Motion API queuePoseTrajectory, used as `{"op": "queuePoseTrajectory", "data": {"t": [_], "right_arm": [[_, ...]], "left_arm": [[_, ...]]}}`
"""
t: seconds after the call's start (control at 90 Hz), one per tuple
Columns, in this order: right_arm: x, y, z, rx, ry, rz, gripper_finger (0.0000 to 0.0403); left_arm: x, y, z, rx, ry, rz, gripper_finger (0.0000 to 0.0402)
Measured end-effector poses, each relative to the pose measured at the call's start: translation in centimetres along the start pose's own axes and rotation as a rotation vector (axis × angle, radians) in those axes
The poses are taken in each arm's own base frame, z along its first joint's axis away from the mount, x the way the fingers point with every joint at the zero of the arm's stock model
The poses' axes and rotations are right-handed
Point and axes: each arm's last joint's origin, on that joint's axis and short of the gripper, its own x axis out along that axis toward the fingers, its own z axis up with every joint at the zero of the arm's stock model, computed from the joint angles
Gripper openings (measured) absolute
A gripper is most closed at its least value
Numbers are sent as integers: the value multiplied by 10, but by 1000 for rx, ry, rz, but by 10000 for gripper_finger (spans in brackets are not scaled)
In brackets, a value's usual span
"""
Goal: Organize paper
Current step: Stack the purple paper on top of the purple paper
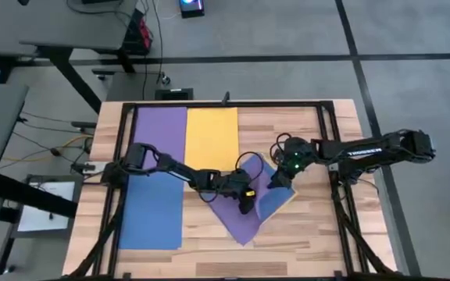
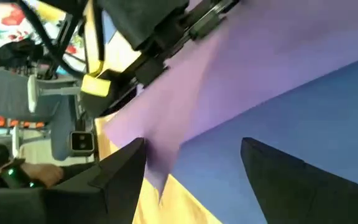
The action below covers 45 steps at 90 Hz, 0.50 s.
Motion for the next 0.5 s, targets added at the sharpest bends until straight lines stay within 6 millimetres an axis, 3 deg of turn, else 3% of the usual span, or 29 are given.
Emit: {"op": "queuePoseTrajectory", "data": {"t": [0.3,0.5], "right_arm": [[1,12,3,129,56,184,254],[7,-1,-4,289,41,-23,254]], "left_arm": [[0,0,0,2,0,0,82],[0,0,0,9,0,-1,82]]}}
